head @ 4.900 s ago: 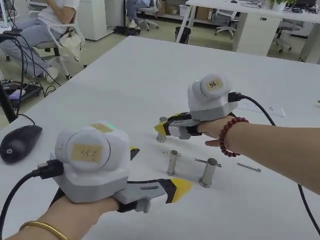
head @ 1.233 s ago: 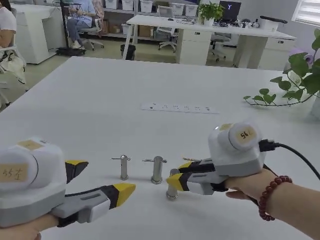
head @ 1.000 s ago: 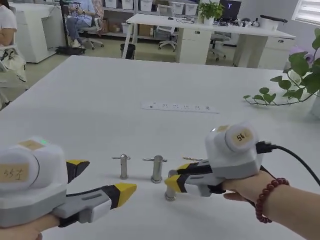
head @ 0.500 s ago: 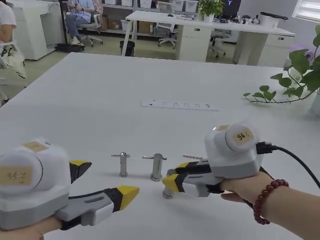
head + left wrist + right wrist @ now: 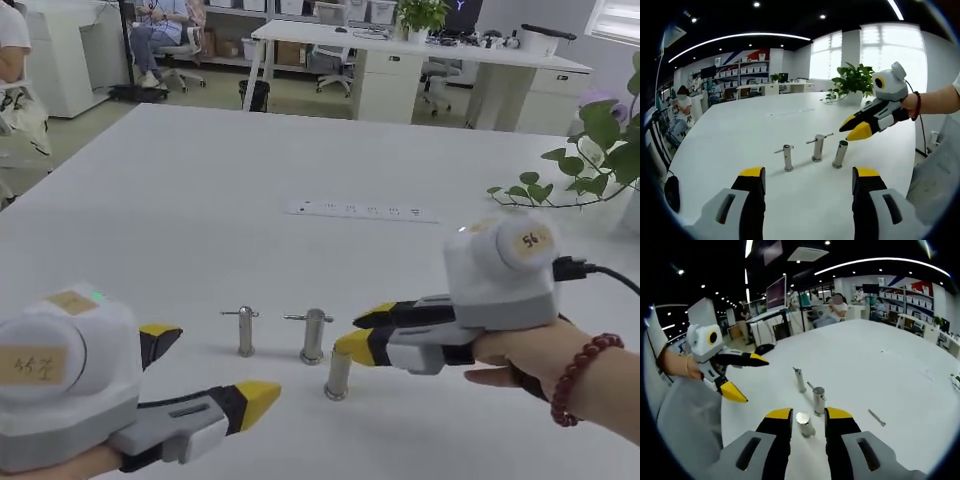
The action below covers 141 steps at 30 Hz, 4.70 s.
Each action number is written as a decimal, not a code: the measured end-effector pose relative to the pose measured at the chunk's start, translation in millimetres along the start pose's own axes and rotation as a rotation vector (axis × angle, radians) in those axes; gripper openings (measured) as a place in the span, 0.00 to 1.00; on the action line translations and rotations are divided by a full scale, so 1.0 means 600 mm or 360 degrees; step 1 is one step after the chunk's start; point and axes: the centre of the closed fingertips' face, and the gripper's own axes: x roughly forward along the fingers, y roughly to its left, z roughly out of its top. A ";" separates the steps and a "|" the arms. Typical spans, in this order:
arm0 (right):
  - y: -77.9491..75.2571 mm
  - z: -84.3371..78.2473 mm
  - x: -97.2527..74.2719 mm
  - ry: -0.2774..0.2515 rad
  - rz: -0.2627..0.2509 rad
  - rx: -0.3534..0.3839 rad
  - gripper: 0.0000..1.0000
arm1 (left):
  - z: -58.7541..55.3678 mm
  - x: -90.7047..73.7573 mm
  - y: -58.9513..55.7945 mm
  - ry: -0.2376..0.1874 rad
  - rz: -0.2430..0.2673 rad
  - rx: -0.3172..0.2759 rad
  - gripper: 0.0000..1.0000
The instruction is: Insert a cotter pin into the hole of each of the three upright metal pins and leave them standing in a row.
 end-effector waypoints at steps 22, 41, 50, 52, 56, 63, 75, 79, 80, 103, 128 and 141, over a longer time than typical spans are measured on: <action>-0.152 -0.061 -0.001 0.0330 -0.0226 -0.0011 0.24 | 0.005 0.000 -0.003 -0.0034 -0.0026 -0.0018 0.76; -0.210 -0.090 0.040 0.0550 -0.0171 -0.0103 0.16 | 0.014 0.006 -0.008 -0.0058 -0.0051 0.0005 0.92; -0.207 -0.099 0.047 0.0630 -0.0101 -0.0144 0.14 | 0.009 0.007 -0.003 -0.0027 -0.0036 -0.0006 0.94; -0.209 -0.100 0.048 0.0648 -0.0099 -0.0179 0.13 | 0.007 0.007 -0.001 -0.0019 -0.0032 -0.0013 0.93; -0.208 -0.101 0.049 0.0694 -0.0082 -0.0224 0.11 | 0.007 0.007 -0.001 -0.0015 -0.0031 -0.0011 0.93; -0.201 -0.103 0.052 0.0782 -0.0050 -0.0316 0.06 | 0.004 0.007 -0.003 -0.0001 -0.0036 -0.0004 0.92; -0.198 -0.104 0.050 0.0836 -0.0097 -0.0357 0.03 | -0.003 0.004 -0.007 0.0039 -0.0052 0.0003 0.87; -0.196 -0.103 0.048 0.0819 -0.0105 -0.0385 0.03 | -0.002 0.005 -0.011 0.0047 -0.0069 0.0007 0.86; -0.196 -0.102 0.046 0.0813 -0.0111 -0.0390 0.03 | 0.000 0.005 -0.013 0.0047 -0.0074 0.0013 0.85; -0.108 -0.017 -0.014 0.0537 -0.0108 -0.0697 0.03 | 0.048 0.019 -0.043 0.0017 -0.0236 -0.0075 0.58; 0.052 0.018 -0.013 0.0370 0.0112 -0.1002 0.03 | 0.080 0.027 -0.093 0.0046 -0.0463 -0.0335 0.32; 0.095 0.021 0.001 0.0352 0.0166 -0.1138 0.03 | 0.083 0.027 -0.107 0.0079 -0.0545 -0.0470 0.14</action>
